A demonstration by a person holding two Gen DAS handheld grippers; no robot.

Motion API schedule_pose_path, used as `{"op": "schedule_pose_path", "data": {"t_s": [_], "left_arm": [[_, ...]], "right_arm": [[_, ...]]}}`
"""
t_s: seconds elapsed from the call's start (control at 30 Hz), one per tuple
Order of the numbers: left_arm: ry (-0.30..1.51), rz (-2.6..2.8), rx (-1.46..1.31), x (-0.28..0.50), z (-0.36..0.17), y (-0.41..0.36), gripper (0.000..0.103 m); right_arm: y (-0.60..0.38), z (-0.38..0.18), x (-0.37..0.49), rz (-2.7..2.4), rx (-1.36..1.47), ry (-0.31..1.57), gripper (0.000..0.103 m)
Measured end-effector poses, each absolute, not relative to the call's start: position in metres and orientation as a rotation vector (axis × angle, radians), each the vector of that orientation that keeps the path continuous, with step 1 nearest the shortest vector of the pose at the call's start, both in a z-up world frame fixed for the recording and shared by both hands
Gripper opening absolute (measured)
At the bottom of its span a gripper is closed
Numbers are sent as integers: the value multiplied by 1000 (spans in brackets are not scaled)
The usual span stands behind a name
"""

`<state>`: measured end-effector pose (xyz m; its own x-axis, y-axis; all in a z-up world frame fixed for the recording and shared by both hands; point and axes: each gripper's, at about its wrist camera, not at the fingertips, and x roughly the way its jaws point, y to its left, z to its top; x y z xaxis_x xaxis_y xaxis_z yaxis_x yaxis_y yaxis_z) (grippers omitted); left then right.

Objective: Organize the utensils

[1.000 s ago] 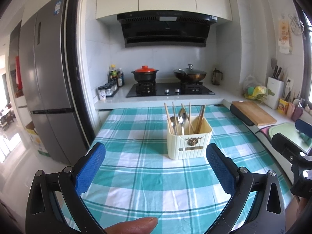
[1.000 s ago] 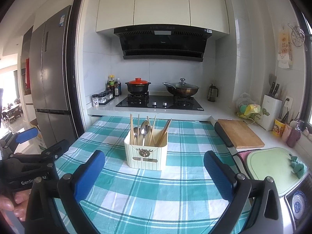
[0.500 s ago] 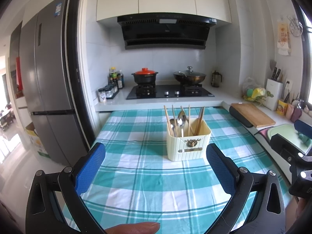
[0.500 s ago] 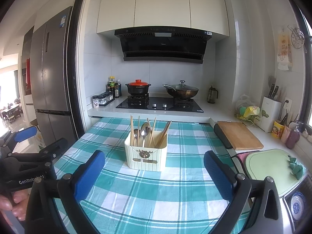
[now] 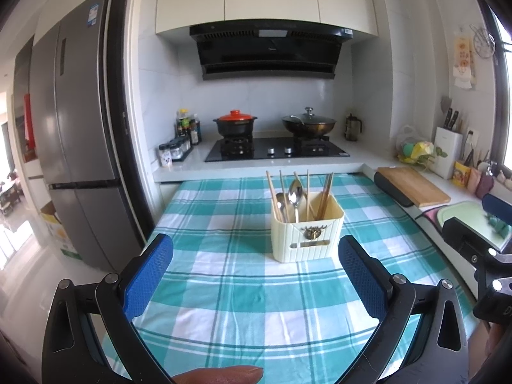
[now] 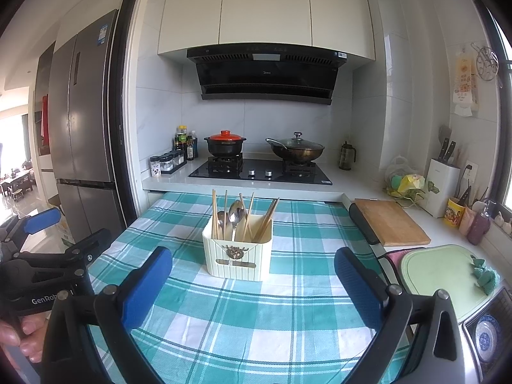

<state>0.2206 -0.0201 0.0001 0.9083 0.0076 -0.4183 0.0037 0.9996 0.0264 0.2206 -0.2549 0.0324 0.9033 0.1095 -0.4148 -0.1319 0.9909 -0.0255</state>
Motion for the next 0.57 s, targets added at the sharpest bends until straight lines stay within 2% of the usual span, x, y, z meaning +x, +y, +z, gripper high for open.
{"op": "schedule_pose_path", "data": {"t_s": [0.57], "left_arm": [[422, -37, 18, 218, -2, -22, 103]], "right_arm": [[-260, 31, 219, 119, -51, 432, 103]]}}
